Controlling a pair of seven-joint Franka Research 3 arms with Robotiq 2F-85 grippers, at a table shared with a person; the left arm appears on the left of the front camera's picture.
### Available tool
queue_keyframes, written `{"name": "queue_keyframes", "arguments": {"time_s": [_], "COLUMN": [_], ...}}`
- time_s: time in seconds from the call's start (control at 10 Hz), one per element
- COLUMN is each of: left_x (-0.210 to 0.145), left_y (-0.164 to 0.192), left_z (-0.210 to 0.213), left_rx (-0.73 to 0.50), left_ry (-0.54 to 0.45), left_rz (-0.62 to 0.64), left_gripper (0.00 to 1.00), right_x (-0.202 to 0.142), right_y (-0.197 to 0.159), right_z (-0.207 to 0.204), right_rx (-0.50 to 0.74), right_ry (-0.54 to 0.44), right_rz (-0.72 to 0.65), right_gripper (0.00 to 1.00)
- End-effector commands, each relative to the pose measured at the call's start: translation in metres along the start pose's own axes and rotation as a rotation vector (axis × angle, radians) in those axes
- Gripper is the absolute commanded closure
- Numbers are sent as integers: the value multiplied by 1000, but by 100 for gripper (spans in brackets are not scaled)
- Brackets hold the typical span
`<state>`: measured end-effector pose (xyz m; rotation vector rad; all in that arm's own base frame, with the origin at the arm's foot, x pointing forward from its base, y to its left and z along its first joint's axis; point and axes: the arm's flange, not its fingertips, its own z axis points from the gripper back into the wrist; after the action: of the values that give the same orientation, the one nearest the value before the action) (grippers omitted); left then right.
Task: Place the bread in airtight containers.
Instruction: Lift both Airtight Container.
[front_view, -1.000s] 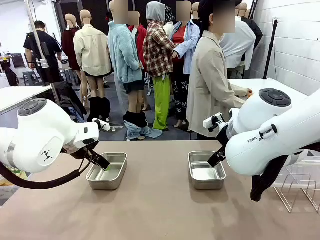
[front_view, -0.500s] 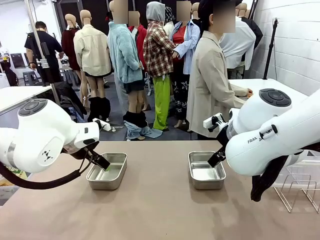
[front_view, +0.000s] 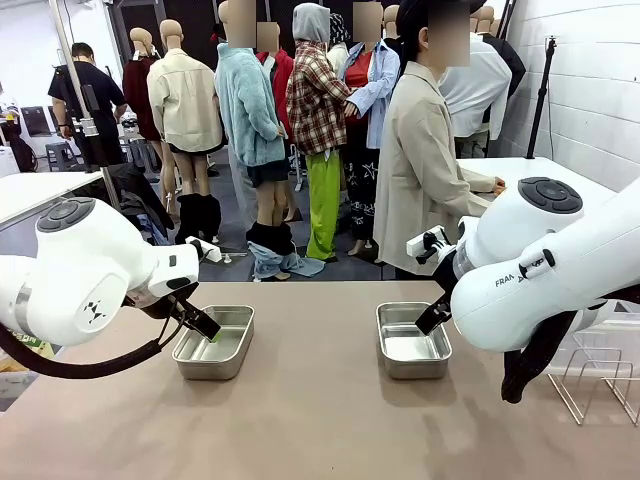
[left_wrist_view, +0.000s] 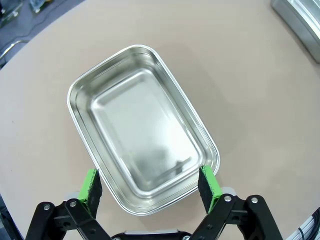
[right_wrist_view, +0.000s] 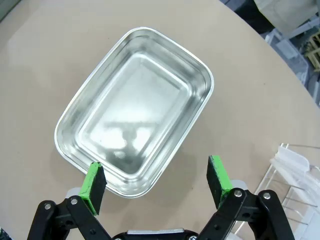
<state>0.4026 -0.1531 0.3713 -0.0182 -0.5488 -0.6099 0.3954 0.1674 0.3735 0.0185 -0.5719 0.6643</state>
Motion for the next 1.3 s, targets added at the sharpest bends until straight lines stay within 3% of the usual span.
{"name": "queue_keyframes", "arguments": {"time_s": [0.0, 0.3, 0.5, 0.7, 1.0, 1.1, 1.2], "left_x": [10, 29, 29, 19, -1, -2, -1], "left_y": [4, 35, 84, 133, 182, 187, 188], "left_z": [15, 82, 117, 145, 167, 168, 162], "left_rx": [45, 139, 177, 231, 267, 237, 200], "left_ry": [-31, -144, -118, -101, -64, -115, -99], "left_rz": [-47, -67, -36, 29, 104, 131, 125], "left_gripper": [0, 0, 0, 0, 0, 0, 0], "right_x": [9, 19, 9, -19, -91, -115, -130], "right_y": [-2, -39, -99, -170, -287, -314, -330], "right_z": [19, 93, 139, 172, 199, 202, 197], "right_rx": [-57, -147, -287, -437, -566, -539, -487], "right_ry": [-81, -272, -322, -275, -154, -134, -142], "right_rz": [-33, -144, -318, -465, -761, -852, -890], "right_gripper": [0, 0, 0, 0, 0, 0, 0]}}
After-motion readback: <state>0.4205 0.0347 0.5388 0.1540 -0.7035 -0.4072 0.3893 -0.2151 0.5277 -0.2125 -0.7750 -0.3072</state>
